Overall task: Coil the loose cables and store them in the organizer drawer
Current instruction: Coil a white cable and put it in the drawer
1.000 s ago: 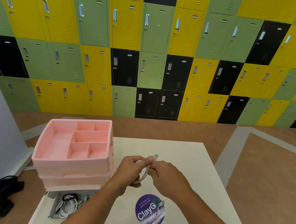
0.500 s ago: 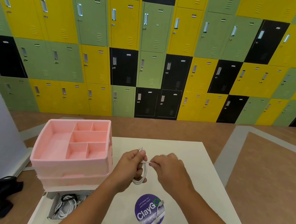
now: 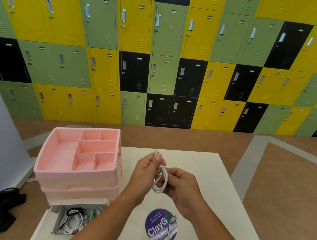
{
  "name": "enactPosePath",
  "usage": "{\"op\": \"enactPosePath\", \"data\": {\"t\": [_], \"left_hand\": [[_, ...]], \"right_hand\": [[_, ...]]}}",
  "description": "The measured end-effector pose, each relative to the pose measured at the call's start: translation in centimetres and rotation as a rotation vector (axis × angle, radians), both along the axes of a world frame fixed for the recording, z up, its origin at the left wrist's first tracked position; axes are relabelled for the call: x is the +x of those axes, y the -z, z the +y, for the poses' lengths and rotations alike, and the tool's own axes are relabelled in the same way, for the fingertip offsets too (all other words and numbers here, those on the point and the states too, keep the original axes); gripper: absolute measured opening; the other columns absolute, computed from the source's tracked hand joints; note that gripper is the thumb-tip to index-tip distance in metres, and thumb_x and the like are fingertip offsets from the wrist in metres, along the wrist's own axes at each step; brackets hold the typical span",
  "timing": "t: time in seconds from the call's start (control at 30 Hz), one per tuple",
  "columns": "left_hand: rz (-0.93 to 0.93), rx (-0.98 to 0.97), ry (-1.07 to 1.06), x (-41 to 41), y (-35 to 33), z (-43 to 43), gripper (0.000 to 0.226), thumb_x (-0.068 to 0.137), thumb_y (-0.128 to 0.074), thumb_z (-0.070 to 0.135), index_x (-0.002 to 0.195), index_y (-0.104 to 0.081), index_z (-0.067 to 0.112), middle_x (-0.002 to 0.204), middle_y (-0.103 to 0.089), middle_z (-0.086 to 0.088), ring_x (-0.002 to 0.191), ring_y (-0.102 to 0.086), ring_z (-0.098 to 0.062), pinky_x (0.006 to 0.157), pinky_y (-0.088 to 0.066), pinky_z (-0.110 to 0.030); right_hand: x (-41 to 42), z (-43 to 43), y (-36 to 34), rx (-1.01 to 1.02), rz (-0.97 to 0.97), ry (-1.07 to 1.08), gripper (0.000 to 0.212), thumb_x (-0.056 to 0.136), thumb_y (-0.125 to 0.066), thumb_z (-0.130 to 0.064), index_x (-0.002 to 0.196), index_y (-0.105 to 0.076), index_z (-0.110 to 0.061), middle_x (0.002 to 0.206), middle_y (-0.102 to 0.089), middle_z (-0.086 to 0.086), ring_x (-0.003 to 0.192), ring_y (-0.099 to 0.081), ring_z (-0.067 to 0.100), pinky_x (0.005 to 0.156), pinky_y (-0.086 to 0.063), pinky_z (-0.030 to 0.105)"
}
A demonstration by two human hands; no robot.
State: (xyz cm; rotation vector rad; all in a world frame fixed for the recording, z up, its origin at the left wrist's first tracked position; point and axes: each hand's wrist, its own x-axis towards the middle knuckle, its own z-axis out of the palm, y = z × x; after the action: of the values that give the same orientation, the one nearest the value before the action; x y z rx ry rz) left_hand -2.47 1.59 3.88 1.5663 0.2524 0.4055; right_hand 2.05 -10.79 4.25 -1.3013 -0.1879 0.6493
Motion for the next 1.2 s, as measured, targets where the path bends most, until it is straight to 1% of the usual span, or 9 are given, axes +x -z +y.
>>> {"op": "enactPosePath", "data": {"t": [0.3,0.4,0.53,0.6,0.67,0.83,0.97,1.07,1.2], "left_hand": [[-0.017,0.136,0.009,0.0,0.3,0.1,0.034,0.107,-0.044,0.028,0.083,-0.06,0.011,0.066,-0.059,0.006,0.062,-0.053,-0.005,0.061,-0.046,-0.022],[-0.023,0.144,-0.018,-0.1,0.5,0.2,0.034,0.107,-0.044,0.028,0.084,-0.06,0.009,0.063,-0.057,0.008,0.06,-0.052,-0.004,0.059,-0.044,-0.021],[-0.042,0.238,-0.068,0.1,0.7,0.7,0.032,0.106,-0.046,0.029,0.083,-0.058,0.011,0.066,-0.058,0.005,0.062,-0.054,-0.007,0.059,-0.046,-0.024],[-0.039,0.304,-0.078,0.3,0.7,0.7,0.029,0.105,-0.047,0.029,0.083,-0.057,0.013,0.068,-0.057,0.005,0.063,-0.053,-0.004,0.059,-0.045,-0.022],[-0.036,0.306,-0.086,0.3,0.6,0.7,0.028,0.105,-0.049,0.029,0.085,-0.057,0.01,0.069,-0.057,0.003,0.063,-0.053,-0.003,0.058,-0.045,-0.021],[-0.019,0.297,-0.139,0.4,0.6,1.4,0.025,0.105,-0.048,0.025,0.087,-0.061,0.012,0.073,-0.06,0.004,0.065,-0.056,-0.001,0.059,-0.047,-0.018],[0.0,0.278,-0.144,0.4,0.8,1.7,0.027,0.106,-0.047,0.027,0.086,-0.061,0.015,0.071,-0.058,0.004,0.064,-0.052,-0.002,0.06,-0.045,-0.02],[0.007,0.184,-0.151,0.0,0.7,1.7,0.031,0.107,-0.043,0.028,0.086,-0.06,0.014,0.065,-0.052,0.004,0.061,-0.047,-0.005,0.056,-0.043,-0.019],[0.041,-0.065,-0.125,-0.7,0.4,1.8,0.035,0.107,-0.041,0.034,0.089,-0.061,0.012,0.065,-0.051,-0.005,0.063,-0.047,-0.013,0.057,-0.043,-0.026]], "right_hand": [[0.4,-0.6,-0.1,0.103,0.115,-0.004,0.01,0.096,-0.056,0.002,0.092,-0.064,-0.002,0.089,-0.072,0.018,0.076,-0.069,0.028,0.075,-0.057,0.039],[-0.2,-0.7,-0.3,0.085,0.21,-0.108,0.015,0.1,-0.052,-0.003,0.094,-0.066,-0.002,0.085,-0.071,0.016,0.075,-0.068,0.028,0.071,-0.057,0.037],[-0.5,-0.5,-0.4,0.101,0.217,-0.175,0.028,0.103,-0.048,-0.021,0.103,-0.069,-0.002,0.092,-0.07,0.018,0.084,-0.066,0.03,0.087,-0.051,0.046],[-0.7,-0.1,-0.5,0.075,0.159,-0.172,0.023,0.098,-0.058,-0.024,0.103,-0.067,-0.003,0.087,-0.065,0.016,0.084,-0.062,0.029,0.088,-0.051,0.047],[-0.8,0.5,-0.5,0.026,0.075,-0.136,0.013,0.093,-0.067,-0.012,0.102,-0.064,-0.003,0.087,-0.063,0.016,0.084,-0.062,0.029,0.085,-0.055,0.045],[-0.7,0.8,-1.1,-0.285,-0.293,-0.104,0.021,0.086,-0.07,-0.003,0.106,-0.07,-0.009,0.089,-0.078,0.006,0.086,-0.075,0.024,0.085,-0.06,0.041],[-0.5,0.6,-1.0,-0.412,-0.449,-0.102,0.014,0.094,-0.063,-0.006,0.102,-0.071,-0.014,0.087,-0.078,0.004,0.076,-0.076,0.017,0.081,-0.062,0.038],[-0.3,0.5,-1.0,-0.428,-0.496,-0.122,0.016,0.099,-0.056,-0.008,0.102,-0.071,-0.013,0.086,-0.078,0.008,0.072,-0.077,0.02,0.08,-0.063,0.04],[0.0,0.1,-1.0,-0.225,-0.382,-0.175,0.02,0.102,-0.054,-0.008,0.108,-0.073,-0.006,0.09,-0.077,0.017,0.078,-0.076,0.033,0.076,-0.061,0.04]]}}
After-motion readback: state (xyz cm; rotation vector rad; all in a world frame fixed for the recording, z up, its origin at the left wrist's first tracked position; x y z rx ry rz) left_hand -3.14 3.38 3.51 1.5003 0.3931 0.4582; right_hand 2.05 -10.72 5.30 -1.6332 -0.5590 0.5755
